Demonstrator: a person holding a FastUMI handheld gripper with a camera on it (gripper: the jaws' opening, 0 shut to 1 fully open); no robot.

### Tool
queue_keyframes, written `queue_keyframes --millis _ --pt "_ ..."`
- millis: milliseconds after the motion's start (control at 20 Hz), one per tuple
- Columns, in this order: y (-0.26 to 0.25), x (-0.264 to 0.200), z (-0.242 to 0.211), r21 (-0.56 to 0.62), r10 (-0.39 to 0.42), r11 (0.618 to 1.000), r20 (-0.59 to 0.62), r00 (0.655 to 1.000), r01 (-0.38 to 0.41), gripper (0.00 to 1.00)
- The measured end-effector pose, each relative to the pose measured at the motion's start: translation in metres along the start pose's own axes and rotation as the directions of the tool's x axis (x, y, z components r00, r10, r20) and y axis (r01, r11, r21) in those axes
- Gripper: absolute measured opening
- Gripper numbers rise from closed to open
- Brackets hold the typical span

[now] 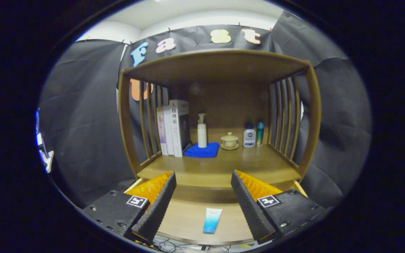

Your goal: Pull open the drawer, take out the items inside it, and place them on the countertop above the cabinet.

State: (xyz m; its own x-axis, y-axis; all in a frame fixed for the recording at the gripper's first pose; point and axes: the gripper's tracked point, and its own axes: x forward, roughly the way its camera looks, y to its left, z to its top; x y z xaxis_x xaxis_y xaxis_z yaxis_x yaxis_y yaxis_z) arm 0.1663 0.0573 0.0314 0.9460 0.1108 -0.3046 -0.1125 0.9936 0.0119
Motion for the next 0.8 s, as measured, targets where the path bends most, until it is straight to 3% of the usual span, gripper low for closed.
queue_keyframes --millis 150,300,600,800 --pt "0.002 0.028 -0.025 0.050 0.012 0.999 -0.158 0.987 -0.004 0.99" --pt "-0.004 0.050 -0.054 0.096 0.021 0.995 -0.318 0.948 0.010 0.99" --pt "-0.021 0.076 -0.114 0.073 -0.020 0.995 -0.555 0.832 0.073 0.97" --pt "-0.024 0.074 -0.166 0.030 -0.044 0.996 -0.691 0.721 0.089 0.96"
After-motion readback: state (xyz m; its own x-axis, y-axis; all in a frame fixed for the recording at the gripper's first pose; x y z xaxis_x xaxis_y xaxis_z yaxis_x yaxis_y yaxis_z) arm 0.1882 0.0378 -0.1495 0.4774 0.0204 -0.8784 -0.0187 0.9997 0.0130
